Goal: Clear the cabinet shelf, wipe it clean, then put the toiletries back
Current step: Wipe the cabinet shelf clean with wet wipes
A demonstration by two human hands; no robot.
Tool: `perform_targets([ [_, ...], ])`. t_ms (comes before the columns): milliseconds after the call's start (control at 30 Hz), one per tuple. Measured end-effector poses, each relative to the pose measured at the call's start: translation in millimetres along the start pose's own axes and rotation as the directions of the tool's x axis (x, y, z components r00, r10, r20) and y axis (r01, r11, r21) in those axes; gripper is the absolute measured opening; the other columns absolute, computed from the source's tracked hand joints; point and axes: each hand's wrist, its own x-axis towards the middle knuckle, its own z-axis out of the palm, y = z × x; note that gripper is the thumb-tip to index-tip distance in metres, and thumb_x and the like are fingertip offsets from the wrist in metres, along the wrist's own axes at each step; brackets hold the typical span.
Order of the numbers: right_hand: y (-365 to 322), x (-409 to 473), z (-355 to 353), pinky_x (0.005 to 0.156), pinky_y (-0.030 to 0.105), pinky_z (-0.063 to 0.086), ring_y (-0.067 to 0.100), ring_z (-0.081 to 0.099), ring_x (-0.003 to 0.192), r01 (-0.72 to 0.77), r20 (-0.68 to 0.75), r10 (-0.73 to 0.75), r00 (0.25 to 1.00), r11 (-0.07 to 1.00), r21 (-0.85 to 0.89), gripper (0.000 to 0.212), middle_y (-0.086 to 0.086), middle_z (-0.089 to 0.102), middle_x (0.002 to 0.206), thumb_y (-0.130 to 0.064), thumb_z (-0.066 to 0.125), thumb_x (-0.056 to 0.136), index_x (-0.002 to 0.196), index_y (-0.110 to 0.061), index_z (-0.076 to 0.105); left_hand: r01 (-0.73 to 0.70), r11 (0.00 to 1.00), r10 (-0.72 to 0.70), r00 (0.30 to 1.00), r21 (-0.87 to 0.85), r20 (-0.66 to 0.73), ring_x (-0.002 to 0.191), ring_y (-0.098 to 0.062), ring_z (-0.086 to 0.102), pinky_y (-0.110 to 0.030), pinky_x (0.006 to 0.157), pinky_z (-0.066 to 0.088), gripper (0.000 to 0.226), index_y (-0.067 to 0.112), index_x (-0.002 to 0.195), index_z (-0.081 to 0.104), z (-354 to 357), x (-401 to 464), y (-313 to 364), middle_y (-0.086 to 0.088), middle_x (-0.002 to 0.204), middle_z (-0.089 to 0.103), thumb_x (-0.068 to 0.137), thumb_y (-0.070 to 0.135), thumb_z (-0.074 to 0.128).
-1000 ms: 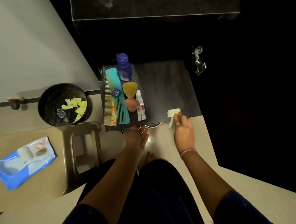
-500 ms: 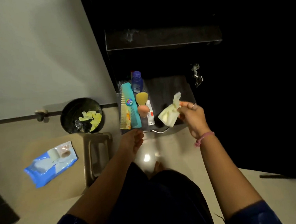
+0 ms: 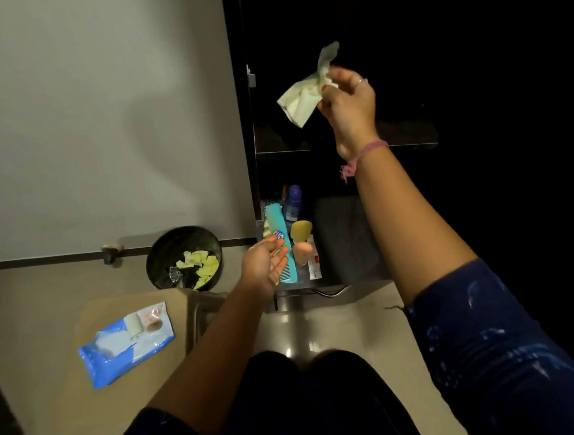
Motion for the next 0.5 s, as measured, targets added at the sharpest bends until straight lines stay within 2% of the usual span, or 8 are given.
perform_targets([
  [67,14.9,19.0,14.3,0.074,0.027,0.056,0.015,0.063,0.088,0.000,0.006,0.001,1.000,0.981,-0.192,0.027,0.008,0.062,0.103,-0.001,0.055,0.086,0.113,-0.005,0.053,0.007,1.000,-0.007,1.000,-0.004,-0.011,0.101,-0.018,0.063,-0.032,0.092,0.050,0.026,0.007,0.119,0.057,-0.5,2.5,1.0,-0.013,0.120,0.064,0.093,0.009,0.053],
  [133,29.6,27.5,18.5,0.093,0.036,0.052,0.023,0.060,0.107,-0.016,0.048,0.043,0.998,0.883,-0.469,0.043,0.012,0.059,0.118,-0.011,0.062,0.083,0.123,-0.005,0.049,0.015,1.000,-0.015,1.000,-0.004,-0.018,0.100,-0.019,0.064,-0.032,0.091,0.051,0.023,0.007,0.115,0.058,-1.9,5.6,1.0,-0.013,0.119,0.064,0.093,0.009,0.053],
  [200,37.0,23.2,10.2,0.099,0.028,0.045,0.023,0.054,0.117,0.031,0.048,0.000,0.999,0.770,-0.638,0.045,0.012,0.055,0.127,-0.012,0.062,0.084,0.126,-0.006,0.048,0.026,1.000,-0.026,0.999,-0.001,-0.023,0.098,-0.018,0.064,-0.030,0.085,0.052,0.021,0.007,0.114,0.057,-6.1,9.9,0.5,-0.013,0.117,0.064,0.093,0.010,0.053],
  [267,42.5,11.2,-4.4,0.095,0.019,0.044,0.016,0.056,0.112,0.144,0.023,-0.163,0.986,0.787,-0.600,0.041,0.010,0.056,0.125,-0.009,0.058,0.085,0.125,-0.007,0.051,0.036,0.999,-0.035,0.999,0.012,-0.039,0.093,-0.016,0.065,-0.027,0.081,0.053,0.024,0.006,0.116,0.057,-11.1,16.0,0.3,-0.010,0.110,0.065,0.093,0.011,0.053],
  [367,62.1,-22.4,-36.6,0.075,0.008,0.045,-0.004,0.057,0.079,0.223,-0.121,-0.303,0.945,0.871,-0.438,0.025,0.002,0.061,0.099,-0.009,0.056,0.087,0.112,-0.012,0.058,0.052,0.998,-0.050,0.996,0.019,-0.072,0.086,-0.012,0.065,-0.022,0.073,0.053,0.029,0.007,0.122,0.057,-17.7,23.3,-0.4,-0.005,0.096,0.067,0.094,0.014,0.052],
  [433,91.2,-47.1,-61.3,0.069,0.015,0.046,-0.005,0.053,0.065,0.142,-0.214,-0.232,0.949,0.920,-0.366,0.019,-0.008,0.057,0.082,-0.011,0.055,0.089,0.106,-0.017,0.060,0.058,0.997,-0.054,0.996,0.049,-0.077,0.102,-0.018,0.064,-0.018,0.065,0.054,0.034,0.005,0.128,0.052,-20.3,25.9,0.0,-0.011,0.113,0.065,0.096,0.013,0.049],
  [467,108.5,-60.3,-73.5,0.067,0.019,0.046,-0.005,0.052,0.063,0.075,-0.237,-0.173,0.956,0.926,-0.371,0.018,-0.011,0.055,0.077,-0.011,0.055,0.089,0.106,-0.015,0.061,0.056,0.996,-0.051,0.997,0.071,-0.064,0.113,-0.022,0.060,-0.016,0.067,0.055,0.036,0.003,0.131,0.048,-21.3,28.0,-0.7,-0.015,0.126,0.059,0.097,0.012,0.046],
  [500,127.0,-72.8,-85.3,0.066,0.020,0.045,-0.004,0.051,0.063,0.004,-0.243,-0.111,0.964,0.915,-0.404,0.019,-0.011,0.054,0.074,-0.010,0.054,0.090,0.106,-0.013,0.062,0.057,0.994,-0.053,0.998,0.093,-0.046,0.121,-0.025,0.054,-0.017,0.078,0.054,0.037,0.001,0.134,0.044,-20.4,27.9,-0.9,-0.016,0.135,0.052,0.099,0.010,0.042],
])
